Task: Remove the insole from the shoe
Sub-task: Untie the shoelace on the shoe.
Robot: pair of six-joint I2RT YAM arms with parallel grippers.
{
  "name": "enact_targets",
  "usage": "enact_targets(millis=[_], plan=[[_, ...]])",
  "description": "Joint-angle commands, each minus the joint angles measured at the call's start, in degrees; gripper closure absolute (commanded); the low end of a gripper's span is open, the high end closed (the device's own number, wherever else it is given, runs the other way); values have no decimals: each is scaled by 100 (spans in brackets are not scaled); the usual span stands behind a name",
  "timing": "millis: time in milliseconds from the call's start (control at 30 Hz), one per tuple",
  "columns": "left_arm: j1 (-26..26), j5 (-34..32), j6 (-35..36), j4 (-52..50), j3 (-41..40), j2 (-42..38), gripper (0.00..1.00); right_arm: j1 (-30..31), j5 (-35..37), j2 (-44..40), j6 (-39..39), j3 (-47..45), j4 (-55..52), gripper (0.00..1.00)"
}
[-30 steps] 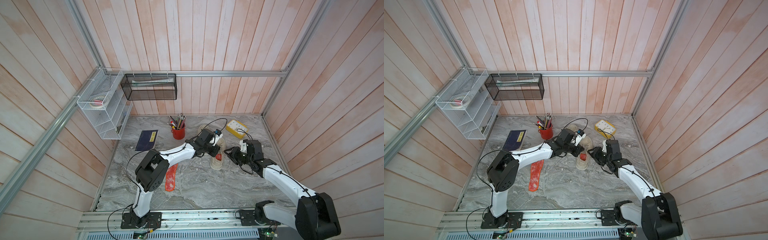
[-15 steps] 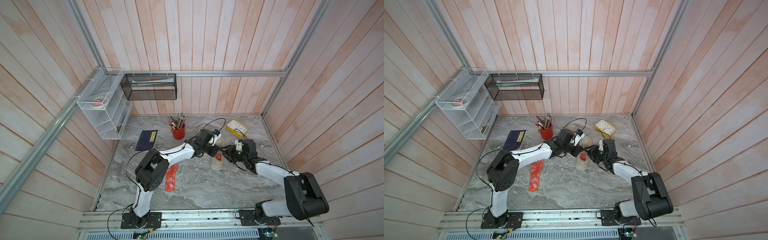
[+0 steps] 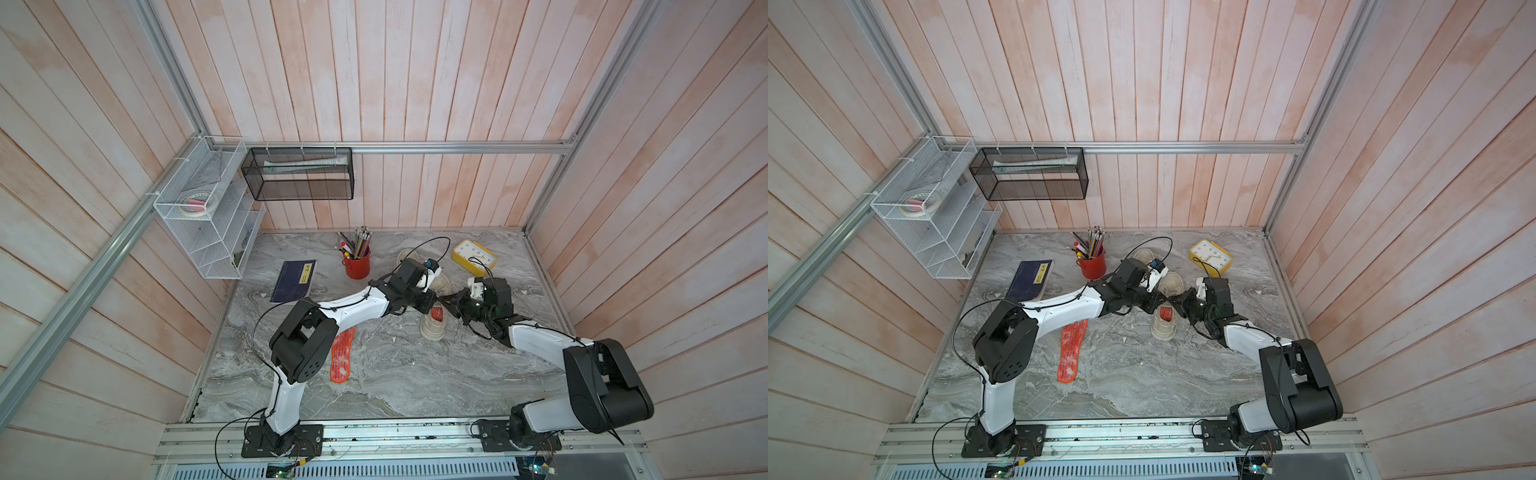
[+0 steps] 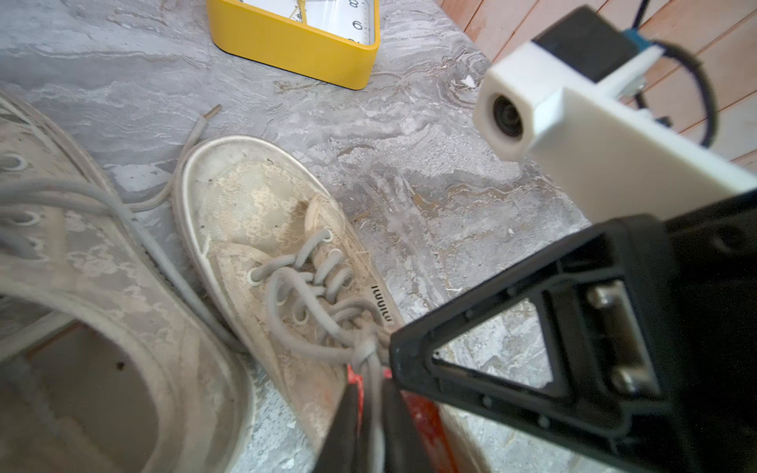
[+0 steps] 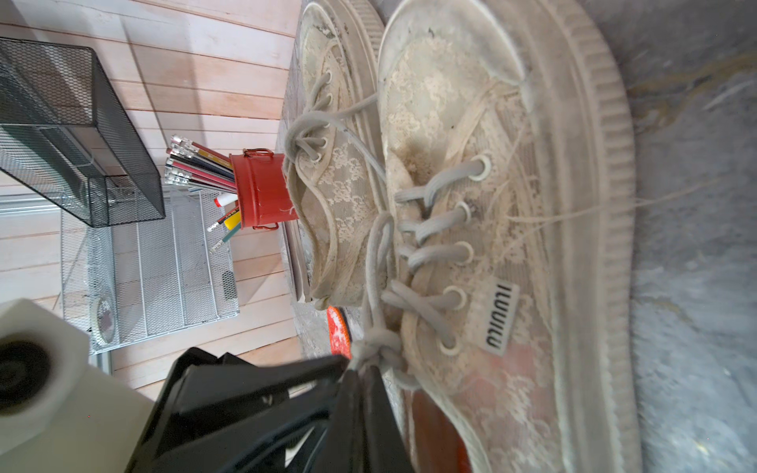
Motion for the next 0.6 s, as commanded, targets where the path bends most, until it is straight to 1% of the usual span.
enact_targets(millis=[0,33,67,167,400,467,567], plan=[[8,-424,-10,156,-200,-467,55,39,63,-234,-262,282,-427,100],[10,-478,1,144,-260,-558,50,40,73,-298,-332,364,-551,100],[11,-491,15,117,-338,-657,47,40,78,-358,-411,444,-721,100],[10,-317,-31,121,-705,-927,42,40,98,-522,-641,638,-1161,100],[-23,276,-289,337,-1537,-1218,42,40,166,-828,-1007,827,-1923,100],[-38,420,-325,379,-1581,-1183,42,48,184,-881,-1097,903,-2088,100],[-59,418,-353,392,-1554,-1099,42,70,237,-987,-1258,1143,-2329,100]])
